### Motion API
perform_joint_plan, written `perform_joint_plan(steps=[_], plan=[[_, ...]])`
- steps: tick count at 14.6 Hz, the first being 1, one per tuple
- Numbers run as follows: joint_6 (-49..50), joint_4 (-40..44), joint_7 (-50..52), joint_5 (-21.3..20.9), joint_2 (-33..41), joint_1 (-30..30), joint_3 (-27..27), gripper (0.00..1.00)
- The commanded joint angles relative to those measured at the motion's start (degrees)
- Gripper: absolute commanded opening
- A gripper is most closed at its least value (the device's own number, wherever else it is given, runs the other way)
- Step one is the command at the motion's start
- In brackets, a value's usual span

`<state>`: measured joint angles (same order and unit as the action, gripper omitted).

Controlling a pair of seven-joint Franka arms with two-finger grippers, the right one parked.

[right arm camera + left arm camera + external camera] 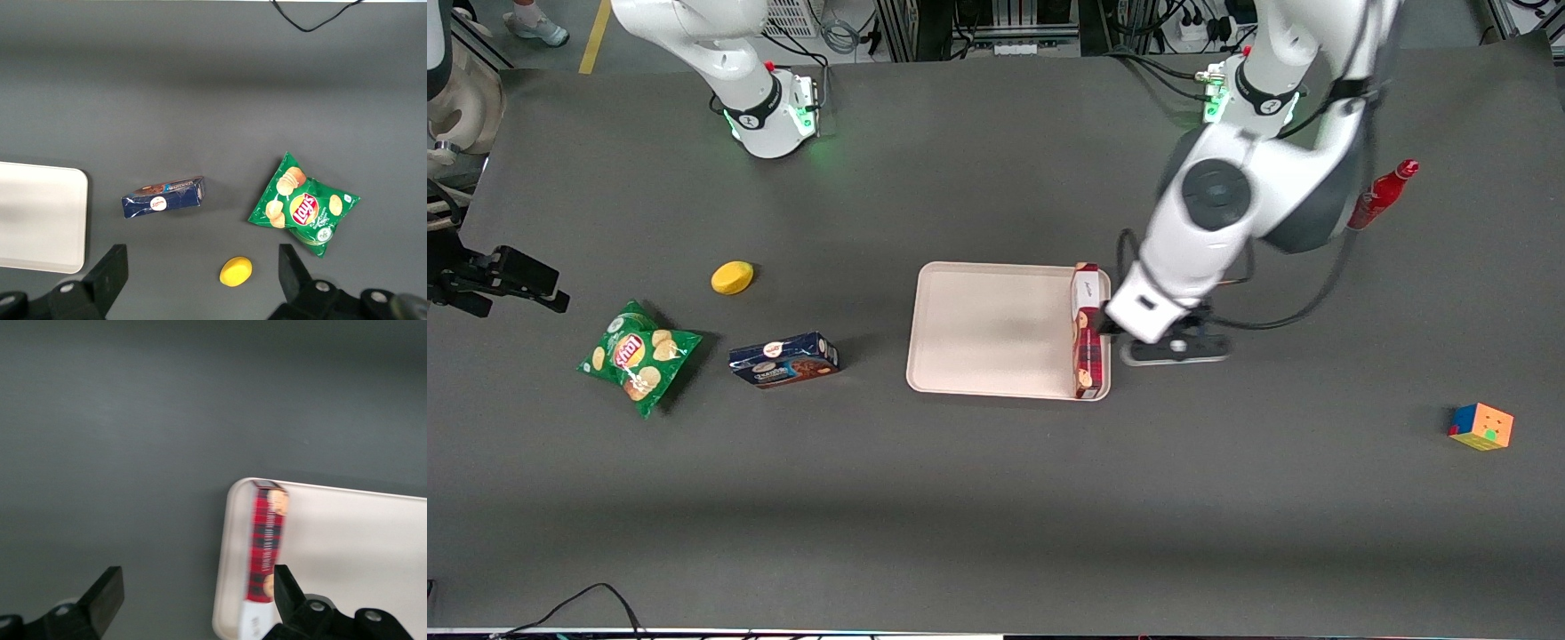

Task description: Place red cookie box on tray

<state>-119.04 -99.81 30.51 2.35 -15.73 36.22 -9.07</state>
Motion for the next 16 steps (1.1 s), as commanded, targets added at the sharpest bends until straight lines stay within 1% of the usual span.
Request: perform_joint_plan(steps=[1,3,5,6,8,11,12,14,16], plan=[[9.58,0.4,-4.92,0.29,8.85,-6.49,0.28,1.0],[19.32,4.16,-11.83,0.2,12.2,-12.81,0.71,1.0],[26.98,7.86,-19.57,0.2,13.79,-18.0,0.72,1.0],[28.93,8.66,-22.57,0.02,14.84,-19.77,0.72,1.0],[29.3,8.75,-26.53,-0.77,16.95,-22.67,0.72,1.0],[29.3,8.23,-27.69,-1.12,18.71,-24.52,0.72,1.0],[29.21,7.7,-27.96,-2.52,19.07,-24.88,0.72,1.0],[29.13,7.44,-29.01,-6.81,19.51,-24.71,0.8,1.0],[29.56,7.44,-29.19,-7.63,19.6,-24.44,0.89,1.0]])
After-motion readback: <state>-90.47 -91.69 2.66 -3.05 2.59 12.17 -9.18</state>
